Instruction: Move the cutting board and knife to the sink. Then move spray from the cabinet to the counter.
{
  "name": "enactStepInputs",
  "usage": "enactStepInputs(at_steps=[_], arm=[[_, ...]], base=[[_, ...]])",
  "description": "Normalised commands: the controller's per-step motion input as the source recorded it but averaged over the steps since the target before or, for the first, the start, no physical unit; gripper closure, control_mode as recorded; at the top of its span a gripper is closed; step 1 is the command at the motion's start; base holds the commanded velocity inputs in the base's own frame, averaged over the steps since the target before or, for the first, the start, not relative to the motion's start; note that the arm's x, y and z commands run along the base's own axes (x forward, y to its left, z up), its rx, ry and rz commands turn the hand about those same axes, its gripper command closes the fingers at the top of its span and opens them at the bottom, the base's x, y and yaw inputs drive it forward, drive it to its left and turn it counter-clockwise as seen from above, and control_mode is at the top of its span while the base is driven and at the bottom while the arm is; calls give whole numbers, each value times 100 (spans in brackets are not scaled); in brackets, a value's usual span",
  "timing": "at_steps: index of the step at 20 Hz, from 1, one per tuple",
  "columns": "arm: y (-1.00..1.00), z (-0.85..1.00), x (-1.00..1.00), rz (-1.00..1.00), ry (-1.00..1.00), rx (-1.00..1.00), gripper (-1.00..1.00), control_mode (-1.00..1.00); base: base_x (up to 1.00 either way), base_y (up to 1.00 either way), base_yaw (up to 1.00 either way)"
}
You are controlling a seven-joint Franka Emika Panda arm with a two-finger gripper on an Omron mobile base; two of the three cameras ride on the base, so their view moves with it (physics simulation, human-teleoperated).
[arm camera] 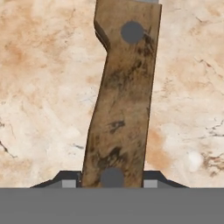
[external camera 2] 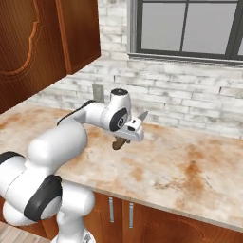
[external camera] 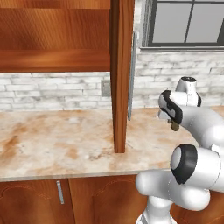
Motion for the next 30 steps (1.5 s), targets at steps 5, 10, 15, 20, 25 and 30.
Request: enactStepInputs(at_steps=[5,10,15,20,25,30], arm=[[3,28,-35,0,-10,-3,100,-100],[5,15,-20,0,-3,-2,100,-100],[0,0,0,0,0,0,100,100],[0,0,0,0,0,0,100,100],[0,0,0,0,0,0,100,100],[0,0,0,0,0,0,100,100]], base=[[0,0,0],[0,0,0],[0,0,0],[-4,0,0],[-37,-2,0],[-57,-11,0]])
